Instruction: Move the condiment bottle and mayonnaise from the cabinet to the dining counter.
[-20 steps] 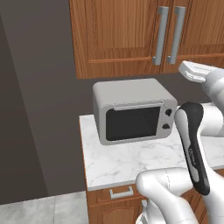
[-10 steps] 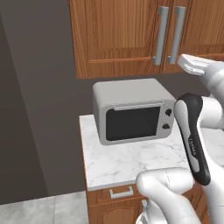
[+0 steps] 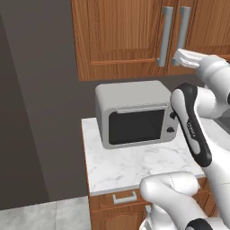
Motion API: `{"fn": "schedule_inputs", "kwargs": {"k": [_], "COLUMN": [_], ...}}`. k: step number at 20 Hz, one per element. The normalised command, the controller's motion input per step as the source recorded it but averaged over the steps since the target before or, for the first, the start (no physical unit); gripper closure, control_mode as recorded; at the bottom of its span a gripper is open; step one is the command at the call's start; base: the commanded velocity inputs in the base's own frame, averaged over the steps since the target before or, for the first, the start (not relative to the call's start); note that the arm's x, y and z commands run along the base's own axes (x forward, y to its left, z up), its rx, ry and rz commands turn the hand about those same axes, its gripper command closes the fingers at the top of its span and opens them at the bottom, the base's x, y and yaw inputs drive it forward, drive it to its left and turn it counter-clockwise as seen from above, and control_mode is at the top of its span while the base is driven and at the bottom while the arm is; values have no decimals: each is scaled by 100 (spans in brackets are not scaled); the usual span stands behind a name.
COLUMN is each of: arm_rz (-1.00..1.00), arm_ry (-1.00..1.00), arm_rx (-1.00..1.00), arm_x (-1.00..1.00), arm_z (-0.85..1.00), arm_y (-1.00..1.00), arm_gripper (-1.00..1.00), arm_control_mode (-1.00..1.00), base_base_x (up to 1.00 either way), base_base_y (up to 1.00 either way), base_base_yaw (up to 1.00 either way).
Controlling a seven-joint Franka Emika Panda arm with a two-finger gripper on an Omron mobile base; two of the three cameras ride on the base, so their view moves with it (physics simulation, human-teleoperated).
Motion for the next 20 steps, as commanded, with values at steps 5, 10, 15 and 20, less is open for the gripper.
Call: {"fn": "schedule_inputs", "kwargs": {"k": [5,10,15,20], "arm_rz": [0,0,0,0], "arm_ry": [0,-3,-5,-5], "arm_rx": [0,0,0,0], "arm_x": [59,47,35,33], "arm_z": [0,3,5,3], "arm_y": [0,-7,-15,-16], "arm_gripper": [-100,-100,-100,-100], "arm_control_mode": [-100,-100,-100,-100], "base_base_x": [0,0,0,0], "base_base_y": [0,0,0,0], "base_base_yaw": [0,0,0,0]}}
